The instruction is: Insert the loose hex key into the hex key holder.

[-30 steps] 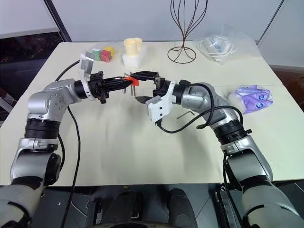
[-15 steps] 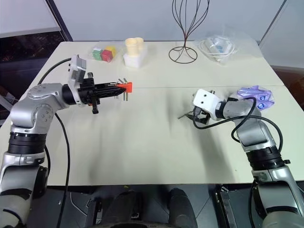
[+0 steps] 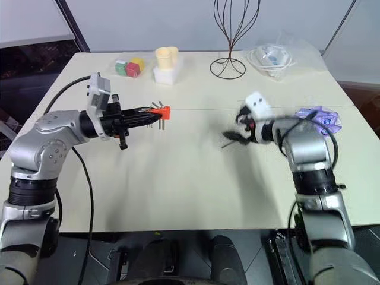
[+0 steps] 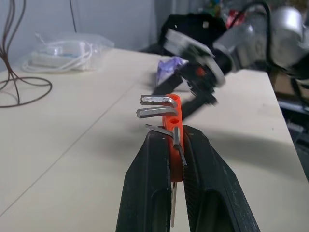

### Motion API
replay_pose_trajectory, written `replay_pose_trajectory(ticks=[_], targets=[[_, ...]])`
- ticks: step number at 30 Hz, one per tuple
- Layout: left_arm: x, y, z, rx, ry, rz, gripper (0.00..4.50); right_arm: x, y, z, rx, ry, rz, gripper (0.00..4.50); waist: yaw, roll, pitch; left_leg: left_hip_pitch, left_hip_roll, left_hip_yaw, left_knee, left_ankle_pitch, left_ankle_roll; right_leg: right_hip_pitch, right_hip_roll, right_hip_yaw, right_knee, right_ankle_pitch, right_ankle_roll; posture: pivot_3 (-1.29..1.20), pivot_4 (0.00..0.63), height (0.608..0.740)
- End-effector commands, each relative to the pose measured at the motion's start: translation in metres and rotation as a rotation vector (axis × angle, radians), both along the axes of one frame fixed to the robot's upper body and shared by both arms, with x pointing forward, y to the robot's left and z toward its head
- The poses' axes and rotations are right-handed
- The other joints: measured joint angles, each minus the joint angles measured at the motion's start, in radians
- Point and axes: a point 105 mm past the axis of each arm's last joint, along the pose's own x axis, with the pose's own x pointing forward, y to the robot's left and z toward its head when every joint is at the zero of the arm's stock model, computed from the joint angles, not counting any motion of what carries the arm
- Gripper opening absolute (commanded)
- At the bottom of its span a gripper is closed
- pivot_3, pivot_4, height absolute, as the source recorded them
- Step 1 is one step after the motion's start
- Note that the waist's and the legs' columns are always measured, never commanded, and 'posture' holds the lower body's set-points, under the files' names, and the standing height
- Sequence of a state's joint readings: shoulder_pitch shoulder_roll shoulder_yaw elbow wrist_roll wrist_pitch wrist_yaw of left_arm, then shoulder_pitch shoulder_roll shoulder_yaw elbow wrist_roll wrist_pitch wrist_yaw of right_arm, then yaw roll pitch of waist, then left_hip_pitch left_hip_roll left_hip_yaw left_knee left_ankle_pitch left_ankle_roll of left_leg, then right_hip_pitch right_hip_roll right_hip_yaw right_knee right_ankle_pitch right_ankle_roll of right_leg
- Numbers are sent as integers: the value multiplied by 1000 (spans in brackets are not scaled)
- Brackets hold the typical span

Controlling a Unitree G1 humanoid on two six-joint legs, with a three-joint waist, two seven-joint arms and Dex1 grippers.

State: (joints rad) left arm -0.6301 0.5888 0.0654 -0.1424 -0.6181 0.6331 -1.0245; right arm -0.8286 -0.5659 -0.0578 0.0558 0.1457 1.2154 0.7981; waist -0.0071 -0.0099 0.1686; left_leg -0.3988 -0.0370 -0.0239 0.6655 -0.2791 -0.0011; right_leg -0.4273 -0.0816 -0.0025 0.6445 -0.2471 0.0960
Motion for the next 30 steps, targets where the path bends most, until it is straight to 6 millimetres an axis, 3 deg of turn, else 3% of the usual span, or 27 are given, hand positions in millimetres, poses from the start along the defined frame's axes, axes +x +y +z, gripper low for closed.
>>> replay_pose_trajectory(ticks=[1,4,8,11,13,15,22,30], targets=[[-3,-3,9,-43,-49,2,0,-9,3,1,88,155,-61,4432,6,0,0,-1,0,-1,0,0,0,0,0,0,-1,0,0,0,150,740],[-2,-8,8,-72,-50,6,0,-12,9,7,117,194,-50,4432,13,0,0,-5,0,-2,0,0,0,-1,0,0,-5,0,0,0,150,740],[-2,-13,7,-94,-53,2,0,-11,4,9,-99,51,49,4432,15,0,0,-9,-2,-1,0,0,0,-5,0,0,-6,0,0,0,150,740],[-1,-14,4,-99,-50,7,0,-18,15,4,-88,100,116,4432,12,0,0,-9,-2,-1,0,0,0,-5,1,0,-7,0,0,0,150,740],[-1,-15,2,-97,-52,14,0,-7,18,12,124,230,-28,4432,-5,0,0,-9,-1,-1,0,0,0,-5,1,0,-6,0,0,0,150,740],[-1,-16,2,-101,-52,16,0,-3,19,11,185,305,-92,4432,-11,0,0,-8,-1,0,0,1,-1,-5,1,0,-4,0,0,0,150,740],[1,-24,-2,-139,-43,10,0,13,10,3,183,453,-251,4432,-4,0,0,-9,-2,-1,0,1,-1,-7,0,0,-1,0,0,0,150,740],[0,-31,-7,-175,-38,24,0,5,5,-22,166,618,-282,4432,-8,0,0,-9,-2,0,0,1,-1,-7,1,0,-1,0,0,0,150,740]])
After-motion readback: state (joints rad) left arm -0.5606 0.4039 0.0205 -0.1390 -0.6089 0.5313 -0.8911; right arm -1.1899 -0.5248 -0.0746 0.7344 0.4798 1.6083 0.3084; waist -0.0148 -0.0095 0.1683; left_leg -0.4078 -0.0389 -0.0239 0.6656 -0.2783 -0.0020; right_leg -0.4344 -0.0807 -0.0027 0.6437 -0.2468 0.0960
